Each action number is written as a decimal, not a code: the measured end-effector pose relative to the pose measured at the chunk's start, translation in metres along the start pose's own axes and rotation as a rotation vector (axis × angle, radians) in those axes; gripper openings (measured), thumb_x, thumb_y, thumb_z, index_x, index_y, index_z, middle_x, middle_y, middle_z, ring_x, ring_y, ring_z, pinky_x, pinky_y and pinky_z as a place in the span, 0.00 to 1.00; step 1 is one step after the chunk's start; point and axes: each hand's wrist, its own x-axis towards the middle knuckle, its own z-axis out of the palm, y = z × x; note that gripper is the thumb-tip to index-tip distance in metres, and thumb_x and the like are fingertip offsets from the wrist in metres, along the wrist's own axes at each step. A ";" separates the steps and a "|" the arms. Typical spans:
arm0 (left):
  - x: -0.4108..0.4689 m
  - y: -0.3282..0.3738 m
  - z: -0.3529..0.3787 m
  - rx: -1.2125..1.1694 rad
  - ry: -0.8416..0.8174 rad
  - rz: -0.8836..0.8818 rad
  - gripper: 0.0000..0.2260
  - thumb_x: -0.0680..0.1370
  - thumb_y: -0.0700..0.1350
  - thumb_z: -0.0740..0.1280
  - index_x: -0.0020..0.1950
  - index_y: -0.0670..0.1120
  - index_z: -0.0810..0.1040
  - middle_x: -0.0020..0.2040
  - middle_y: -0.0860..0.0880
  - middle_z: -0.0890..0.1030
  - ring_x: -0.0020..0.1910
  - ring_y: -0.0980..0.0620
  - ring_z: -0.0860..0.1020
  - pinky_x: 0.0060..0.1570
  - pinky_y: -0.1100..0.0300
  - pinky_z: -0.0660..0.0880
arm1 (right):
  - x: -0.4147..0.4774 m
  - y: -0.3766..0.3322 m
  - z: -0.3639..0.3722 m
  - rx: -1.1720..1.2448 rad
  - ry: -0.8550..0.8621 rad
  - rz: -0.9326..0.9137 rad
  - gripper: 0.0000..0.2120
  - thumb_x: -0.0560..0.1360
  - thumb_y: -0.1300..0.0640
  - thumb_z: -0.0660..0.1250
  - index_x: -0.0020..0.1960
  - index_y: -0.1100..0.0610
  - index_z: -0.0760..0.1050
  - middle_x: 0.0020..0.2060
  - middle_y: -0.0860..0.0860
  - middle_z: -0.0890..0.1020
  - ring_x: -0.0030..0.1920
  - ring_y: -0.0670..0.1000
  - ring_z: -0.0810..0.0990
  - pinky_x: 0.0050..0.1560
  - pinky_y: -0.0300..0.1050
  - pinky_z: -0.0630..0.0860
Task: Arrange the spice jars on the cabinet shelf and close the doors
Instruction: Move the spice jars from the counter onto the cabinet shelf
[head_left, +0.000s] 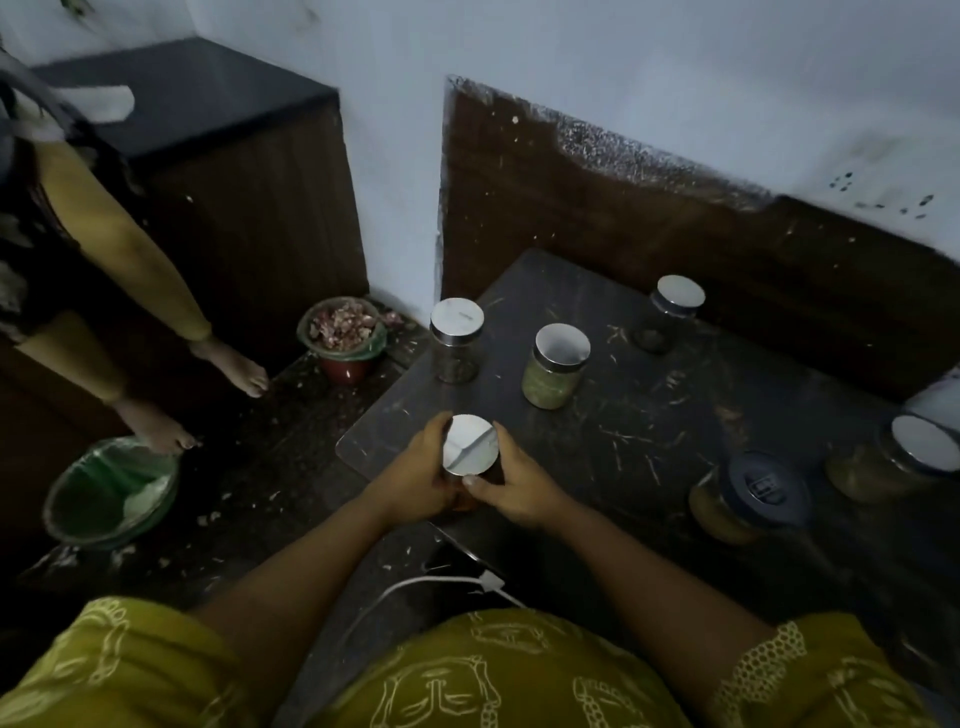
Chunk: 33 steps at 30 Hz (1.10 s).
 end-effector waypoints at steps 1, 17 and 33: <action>0.002 -0.001 0.003 0.001 0.016 -0.007 0.45 0.66 0.45 0.75 0.74 0.43 0.51 0.72 0.43 0.63 0.70 0.47 0.65 0.68 0.53 0.65 | 0.000 0.001 0.001 0.021 -0.009 -0.020 0.42 0.71 0.49 0.70 0.76 0.54 0.50 0.71 0.54 0.67 0.70 0.53 0.67 0.69 0.55 0.66; 0.023 0.036 -0.023 -0.516 0.072 0.004 0.38 0.73 0.38 0.70 0.74 0.55 0.51 0.70 0.52 0.64 0.64 0.52 0.67 0.62 0.54 0.68 | -0.004 -0.009 -0.027 0.368 0.321 -0.156 0.26 0.72 0.53 0.70 0.66 0.48 0.64 0.60 0.43 0.75 0.59 0.41 0.74 0.58 0.34 0.72; 0.002 0.109 -0.059 -0.747 0.217 0.233 0.18 0.79 0.53 0.55 0.69 0.57 0.62 0.61 0.55 0.73 0.55 0.57 0.78 0.46 0.60 0.80 | -0.050 -0.074 -0.068 0.786 0.149 -0.270 0.42 0.59 0.43 0.75 0.69 0.42 0.61 0.64 0.49 0.73 0.62 0.51 0.75 0.55 0.52 0.78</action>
